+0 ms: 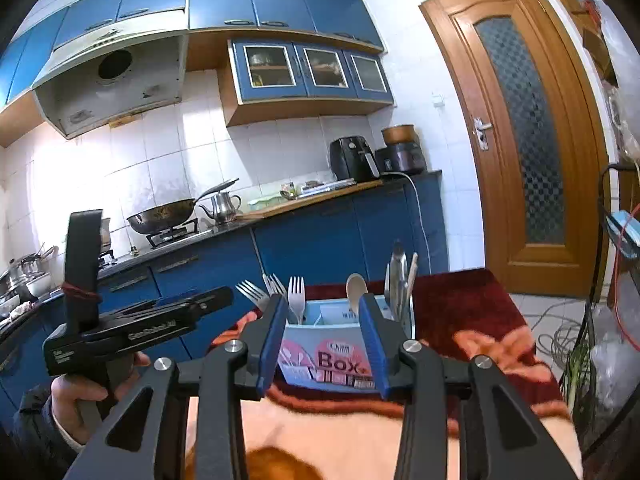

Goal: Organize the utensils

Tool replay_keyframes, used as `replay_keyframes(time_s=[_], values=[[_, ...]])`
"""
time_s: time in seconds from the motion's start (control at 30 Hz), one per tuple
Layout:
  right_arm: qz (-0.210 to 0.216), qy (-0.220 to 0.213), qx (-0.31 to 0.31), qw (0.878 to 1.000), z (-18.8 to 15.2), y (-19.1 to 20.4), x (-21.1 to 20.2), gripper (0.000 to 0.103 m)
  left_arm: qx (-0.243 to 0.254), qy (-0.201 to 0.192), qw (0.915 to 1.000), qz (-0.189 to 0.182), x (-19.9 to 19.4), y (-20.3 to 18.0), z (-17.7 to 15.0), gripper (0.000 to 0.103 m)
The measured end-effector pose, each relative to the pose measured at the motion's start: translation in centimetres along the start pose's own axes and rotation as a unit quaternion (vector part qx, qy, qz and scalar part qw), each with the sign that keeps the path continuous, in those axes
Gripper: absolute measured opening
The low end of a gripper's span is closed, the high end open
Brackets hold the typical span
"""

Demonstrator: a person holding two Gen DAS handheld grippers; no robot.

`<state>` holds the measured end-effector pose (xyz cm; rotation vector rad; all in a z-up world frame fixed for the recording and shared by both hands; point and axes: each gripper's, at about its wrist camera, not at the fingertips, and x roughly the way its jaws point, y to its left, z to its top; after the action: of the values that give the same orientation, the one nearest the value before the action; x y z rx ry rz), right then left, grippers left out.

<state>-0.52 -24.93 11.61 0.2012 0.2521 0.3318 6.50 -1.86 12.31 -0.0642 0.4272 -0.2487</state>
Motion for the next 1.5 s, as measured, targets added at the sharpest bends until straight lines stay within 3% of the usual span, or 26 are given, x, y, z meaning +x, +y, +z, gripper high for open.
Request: replay_keyframes(time_s=[0.2,0.37,0.53,0.77,0.97,1.1,1.5], values=[[-0.015,0.01,0.004,1.0,-1.4,0.3,-1.1,0.052,-0.003,-0.029,0.9994,0.02,-3.0,0.1,-2.3,0.061],[-0.029,0.02,0.01,0.999,-4.0,0.6,-2.2,0.066,-0.016,-0.043,0.9983,0.036,-4.5,0.4,-5.5,0.071],[-0.063,0.034,-0.002,0.997,-7.2,0.6,-2.6,0.083,-0.021,-0.041,0.9977,0.05,-4.5,0.9,-8.6,0.073],[-0.085,0.039,-0.004,0.996,-10.6,-0.4,-2.5,0.096,-0.011,-0.014,0.9967,0.08,-3.4,0.2,-11.8,0.073],[-0.117,0.024,-0.039,0.992,-11.9,-0.5,-2.2,0.098,0.015,-0.012,0.9935,0.112,-2.3,-0.7,-13.9,0.074],[-0.115,0.026,-0.028,0.993,-12.1,-0.8,-1.9,0.098,0.017,-0.002,0.9927,0.12,-1.8,-0.8,-14.3,0.074],[-0.114,0.018,-0.031,0.993,-12.4,-0.7,-2.1,0.098,0.01,0.002,0.9943,0.106,-1.7,-0.6,-14.4,0.074]])
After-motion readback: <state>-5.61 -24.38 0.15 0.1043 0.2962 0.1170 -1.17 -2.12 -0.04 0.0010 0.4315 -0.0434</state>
